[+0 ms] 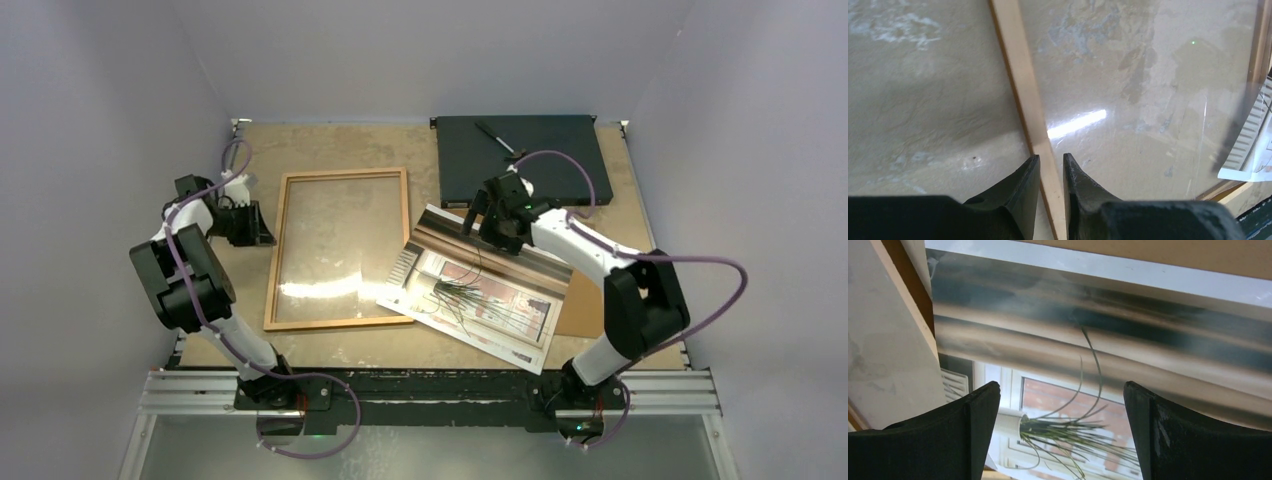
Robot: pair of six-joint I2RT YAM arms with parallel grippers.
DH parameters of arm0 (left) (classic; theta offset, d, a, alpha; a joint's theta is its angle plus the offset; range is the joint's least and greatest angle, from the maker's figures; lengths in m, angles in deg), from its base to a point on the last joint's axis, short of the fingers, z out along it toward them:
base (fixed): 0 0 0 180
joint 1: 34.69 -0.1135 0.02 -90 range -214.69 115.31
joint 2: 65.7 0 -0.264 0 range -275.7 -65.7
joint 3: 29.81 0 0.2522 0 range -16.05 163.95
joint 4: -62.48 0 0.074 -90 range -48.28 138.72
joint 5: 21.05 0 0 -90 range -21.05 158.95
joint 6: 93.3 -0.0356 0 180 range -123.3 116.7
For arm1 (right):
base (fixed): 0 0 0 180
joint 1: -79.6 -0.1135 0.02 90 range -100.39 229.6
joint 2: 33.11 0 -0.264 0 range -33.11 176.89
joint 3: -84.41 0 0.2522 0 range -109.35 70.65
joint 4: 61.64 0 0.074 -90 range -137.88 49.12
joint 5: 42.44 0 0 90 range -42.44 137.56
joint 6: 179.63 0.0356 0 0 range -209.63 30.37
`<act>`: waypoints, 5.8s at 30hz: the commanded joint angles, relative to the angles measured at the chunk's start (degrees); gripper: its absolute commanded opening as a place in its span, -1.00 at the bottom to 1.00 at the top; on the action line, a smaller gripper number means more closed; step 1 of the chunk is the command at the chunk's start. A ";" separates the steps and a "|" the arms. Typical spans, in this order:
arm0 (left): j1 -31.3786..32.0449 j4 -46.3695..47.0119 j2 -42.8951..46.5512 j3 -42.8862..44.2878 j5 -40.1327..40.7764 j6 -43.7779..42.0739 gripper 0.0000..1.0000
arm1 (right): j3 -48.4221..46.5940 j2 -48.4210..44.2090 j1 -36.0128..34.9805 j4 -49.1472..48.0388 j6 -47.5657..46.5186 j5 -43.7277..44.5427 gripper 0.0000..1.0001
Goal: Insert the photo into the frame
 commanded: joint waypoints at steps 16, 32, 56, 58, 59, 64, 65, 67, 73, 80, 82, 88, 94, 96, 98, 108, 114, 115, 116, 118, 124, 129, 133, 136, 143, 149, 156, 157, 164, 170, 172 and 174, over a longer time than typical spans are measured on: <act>5.01 10.33 -0.92 -1.71 6.80 3.02 -0.66 | -3.13 8.29 -0.96 -12.10 -0.47 2.53 0.69; 5.02 15.66 -1.33 -6.34 13.47 2.94 -0.65 | -3.55 9.75 -4.05 -14.02 -0.53 2.80 0.70; 4.96 17.68 -1.24 -8.12 16.08 2.11 -0.66 | -43.36 35.21 -12.27 10.15 -11.48 29.17 0.71; 4.90 17.60 -1.15 -8.05 16.01 1.72 -0.66 | -45.74 36.78 -13.19 10.50 -11.44 29.67 0.70; 4.86 17.46 -1.10 -8.09 16.00 1.55 -0.66 | -46.72 37.45 -13.71 10.59 -11.38 29.84 0.70; 4.48 17.23 -1.05 -8.18 15.90 0.60 -0.66 | -51.11 40.88 -15.60 11.01 -11.08 29.90 0.70; 4.40 17.21 -1.02 -8.18 15.91 0.42 -0.67 | -51.76 41.50 -15.68 11.38 -10.93 29.99 0.70; 3.92 17.41 -1.14 -8.32 15.78 0.09 -0.67 | -52.50 42.47 -15.73 11.64 -10.80 29.99 0.69; 2.52 17.17 -1.47 -8.50 14.86 -0.71 -0.67 | -53.59 44.76 -15.80 11.56 -10.94 29.59 0.65; 2.19 17.07 -1.31 -8.68 13.90 -0.64 -0.67 | -53.82 46.03 -15.76 11.79 -11.45 28.69 0.61; 2.18 16.92 -1.16 -8.75 13.68 -0.68 -0.67 | -54.02 46.46 -15.77 12.08 -11.44 27.93 0.60; 2.20 16.56 -0.85 -8.65 13.19 -0.60 -0.68 | -56.34 48.17 -15.78 11.81 -12.15 27.83 0.60; 2.09 16.46 -0.39 -8.86 13.10 -0.64 -0.68 | -55.19 48.13 -15.77 12.39 -12.29 27.94 0.50; 2.12 16.46 -0.36 -8.84 13.08 -0.71 -0.68 | -53.65 47.52 -15.78 12.30 -12.20 27.83 0.44; 2.11 16.46 -0.32 -8.84 13.03 -0.66 -0.68 | -52.88 47.01 -15.74 12.42 -12.10 28.02 0.35; 2.03 16.47 0.14 -9.07 13.06 -0.69 -0.68 | -51.61 45.74 -15.76 14.04 -10.08 28.26 -0.07; 2.03 16.33 0.29 -9.19 13.06 -0.79 -0.68 | -50.99 43.93 -15.66 13.85 -9.97 29.49 -0.40; 2.01 16.37 0.34 -9.17 13.09 -0.72 -0.68 | -50.74 43.55 -15.60 13.92 -10.03 29.77 -0.48; 2.00 16.33 0.37 -9.16 13.09 -0.84 -0.68 | -50.52 43.37 -15.52 13.90 -9.98 29.94 -0.51; 2.03 16.22 0.39 -9.16 13.09 -0.80 -0.68 | -49.82 42.67 -15.38 13.85 -9.81 30.38 -0.57; 2.04 16.01 0.44 -9.03 13.17 -0.77 -0.68 | -46.45 39.34 -14.57 13.42 -9.60 32.30 -0.76; 2.03 15.85 0.62 -9.02 13.21 -0.80 -0.68 | -43.43 36.85 -13.72 13.03 -9.26 33.90 -0.85; 2.04 15.67 0.75 -9.02 13.36 -0.97 -0.68 | -41.34 35.19 -13.10 12.94 -9.09 35.30 -0.88; 2.03 15.58 0.58 -8.93 13.31 -0.87 -0.68 | -40.47 33.68 -12.67 12.88 -8.99 35.85 -0.90; 2.03 14.88 0.59 -8.55 12.86 -0.69 -0.64 | -44.38 30.38 -12.82 12.89 -9.56 33.84 -1.00; 1.40 10.19 1.00 -4.78 10.69 -0.17 -0.31 | -49.28 25.64 -13.91 11.17 -12.36 29.47 -1.00; 0.81 1.56 3.30 3.28 5.24 -0.28 0.09 | -58.09 22.23 -14.21 10.39 -13.89 21.85 -1.00; 0.81 1.14 3.91 3.63 4.49 0.06 0.11 | -59.99 22.16 -14.49 9.66 -14.22 19.63 -1.00; 0.30 1.54 5.34 4.53 2.41 3.34 0.15 | -73.95 23.77 -17.85 2.99 -14.11 0.80 -1.00; -2.30 5.28 6.16 5.03 5.44 7.84 0.15 | -68.12 16.62 -18.63 -11.69 -10.50 -10.47 -1.00; -2.68 6.28 6.54 4.65 7.24 8.30 0.15 | -62.40 11.24 -18.63 -15.66 -9.99 -8.74 -1.00; -2.99 7.45 6.88 4.09 8.82 9.14 0.15 | -53.46 5.70 -18.56 -20.42 -9.20 -7.38 -1.00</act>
